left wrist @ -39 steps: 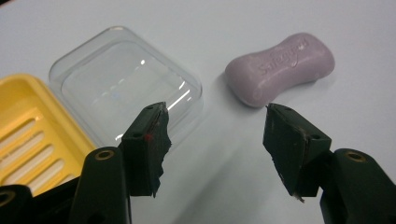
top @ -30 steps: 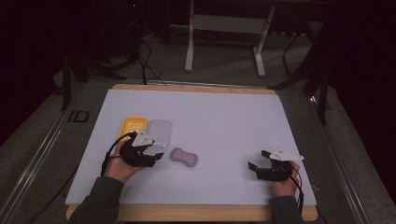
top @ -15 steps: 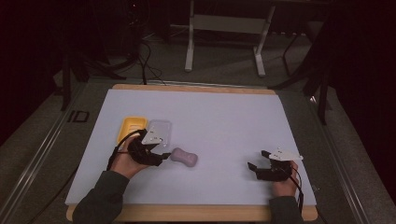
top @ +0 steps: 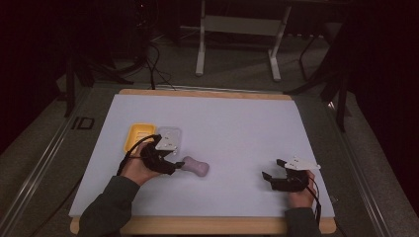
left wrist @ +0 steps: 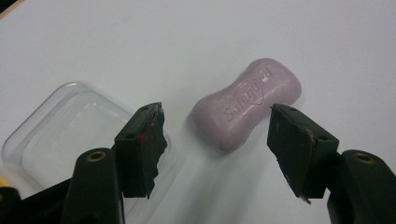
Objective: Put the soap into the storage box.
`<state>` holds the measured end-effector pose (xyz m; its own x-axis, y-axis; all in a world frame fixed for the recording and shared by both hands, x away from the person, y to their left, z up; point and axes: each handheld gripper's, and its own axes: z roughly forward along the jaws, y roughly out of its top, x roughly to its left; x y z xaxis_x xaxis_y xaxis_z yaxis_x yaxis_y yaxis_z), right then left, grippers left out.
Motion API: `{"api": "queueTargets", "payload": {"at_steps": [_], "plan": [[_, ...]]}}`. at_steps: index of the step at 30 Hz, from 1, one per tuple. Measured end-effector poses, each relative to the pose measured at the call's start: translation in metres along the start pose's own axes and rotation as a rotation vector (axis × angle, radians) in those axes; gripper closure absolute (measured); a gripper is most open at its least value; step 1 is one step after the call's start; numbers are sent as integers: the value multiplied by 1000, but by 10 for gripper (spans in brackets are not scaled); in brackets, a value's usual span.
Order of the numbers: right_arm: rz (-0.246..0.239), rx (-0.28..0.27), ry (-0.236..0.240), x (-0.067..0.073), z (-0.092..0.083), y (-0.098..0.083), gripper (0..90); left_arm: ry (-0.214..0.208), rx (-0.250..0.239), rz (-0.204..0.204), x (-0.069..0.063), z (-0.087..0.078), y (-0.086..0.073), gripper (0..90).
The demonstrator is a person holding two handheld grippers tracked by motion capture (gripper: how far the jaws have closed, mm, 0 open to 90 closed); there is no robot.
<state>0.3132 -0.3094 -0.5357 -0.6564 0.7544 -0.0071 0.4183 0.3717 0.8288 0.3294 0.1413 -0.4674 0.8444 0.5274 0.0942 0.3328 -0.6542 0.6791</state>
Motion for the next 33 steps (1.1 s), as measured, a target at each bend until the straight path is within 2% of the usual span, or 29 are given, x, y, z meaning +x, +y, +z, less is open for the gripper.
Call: {"api": "queueTargets", "payload": {"at_steps": [13, 17, 19, 27, 33], "plan": [[-1, 1, 0, 0, 0, 0, 191, -50, 16, 35, 3, 8, 11, 340], [0, 2, 0, 0, 0, 0, 191, -57, 16, 35, 4, 10, 12, 334], [0, 3, 0, 0, 0, 0, 191, -75, 24, 40, 5, 14, 13, 324], [0, 5, -1, 0, 0, 0, 190, -88, 42, 43, 7, 21, 16, 278], [-1, 6, -1, 0, 0, 0, 190, -127, 55, 54, 7, 27, 18, 244]]}}
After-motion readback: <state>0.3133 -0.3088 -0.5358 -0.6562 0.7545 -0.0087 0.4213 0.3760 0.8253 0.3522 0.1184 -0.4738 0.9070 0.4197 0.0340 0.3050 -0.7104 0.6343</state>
